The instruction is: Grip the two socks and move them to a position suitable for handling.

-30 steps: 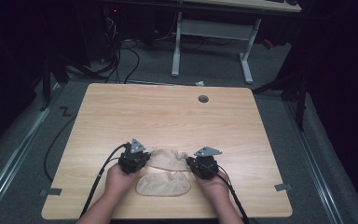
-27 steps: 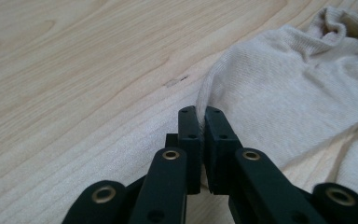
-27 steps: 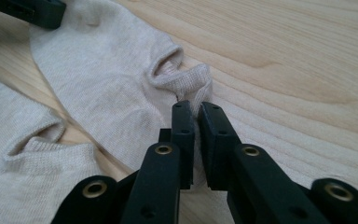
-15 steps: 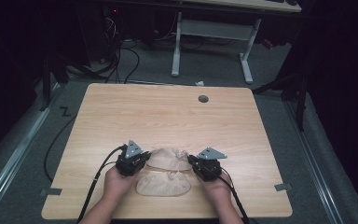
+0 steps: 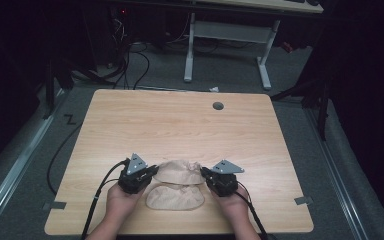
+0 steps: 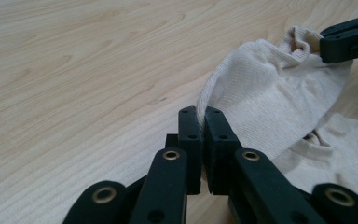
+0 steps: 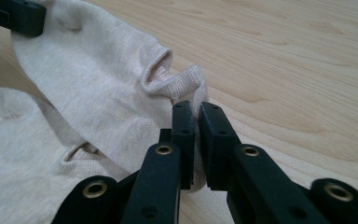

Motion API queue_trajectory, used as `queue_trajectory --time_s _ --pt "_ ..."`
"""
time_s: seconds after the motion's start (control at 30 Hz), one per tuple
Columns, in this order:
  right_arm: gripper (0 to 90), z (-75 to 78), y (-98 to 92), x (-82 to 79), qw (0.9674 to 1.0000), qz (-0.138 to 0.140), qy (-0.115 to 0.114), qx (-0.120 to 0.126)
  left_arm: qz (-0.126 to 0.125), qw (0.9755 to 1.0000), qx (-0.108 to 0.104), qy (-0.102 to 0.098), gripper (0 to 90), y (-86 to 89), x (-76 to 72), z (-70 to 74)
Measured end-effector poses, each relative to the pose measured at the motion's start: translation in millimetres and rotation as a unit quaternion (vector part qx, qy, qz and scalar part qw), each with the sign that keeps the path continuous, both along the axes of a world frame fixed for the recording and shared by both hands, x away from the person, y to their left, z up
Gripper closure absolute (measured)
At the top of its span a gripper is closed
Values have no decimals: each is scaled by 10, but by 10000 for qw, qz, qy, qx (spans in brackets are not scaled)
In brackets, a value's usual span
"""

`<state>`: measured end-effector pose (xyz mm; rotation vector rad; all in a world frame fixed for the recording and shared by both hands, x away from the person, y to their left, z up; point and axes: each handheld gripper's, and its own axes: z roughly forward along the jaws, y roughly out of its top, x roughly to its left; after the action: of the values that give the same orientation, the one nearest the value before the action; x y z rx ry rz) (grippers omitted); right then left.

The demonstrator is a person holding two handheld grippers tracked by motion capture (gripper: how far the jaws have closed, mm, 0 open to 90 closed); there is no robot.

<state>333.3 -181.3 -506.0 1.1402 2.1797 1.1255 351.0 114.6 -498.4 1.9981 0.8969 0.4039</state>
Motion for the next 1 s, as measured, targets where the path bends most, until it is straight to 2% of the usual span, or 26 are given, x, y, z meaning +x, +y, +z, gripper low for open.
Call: queue_trajectory --time_s 0.3,0.43,0.5,0.57,0.77,1.0 --pt "851 44 9 -95 9999 128 -37 10 -43 10000 -77 -1 865 55 -146 17" --pt "851 41 16 -157 9998 213 9 -2 -64 9999 -91 91 865 94 -231 11" --pt "851 40 16 -208 9997 254 54 46 -60 9998 -120 171 866 105 -287 6" --pt "851 44 25 -278 9994 338 45 33 -117 9998 -62 145 866 109 -384 11" --pt "851 59 66 -464 9987 509 0 62 -150 9998 -40 151 866 127 -532 16" --pt "851 51 65 -494 9984 547 9 132 -163 9996 -40 213 866 178 -622 10"
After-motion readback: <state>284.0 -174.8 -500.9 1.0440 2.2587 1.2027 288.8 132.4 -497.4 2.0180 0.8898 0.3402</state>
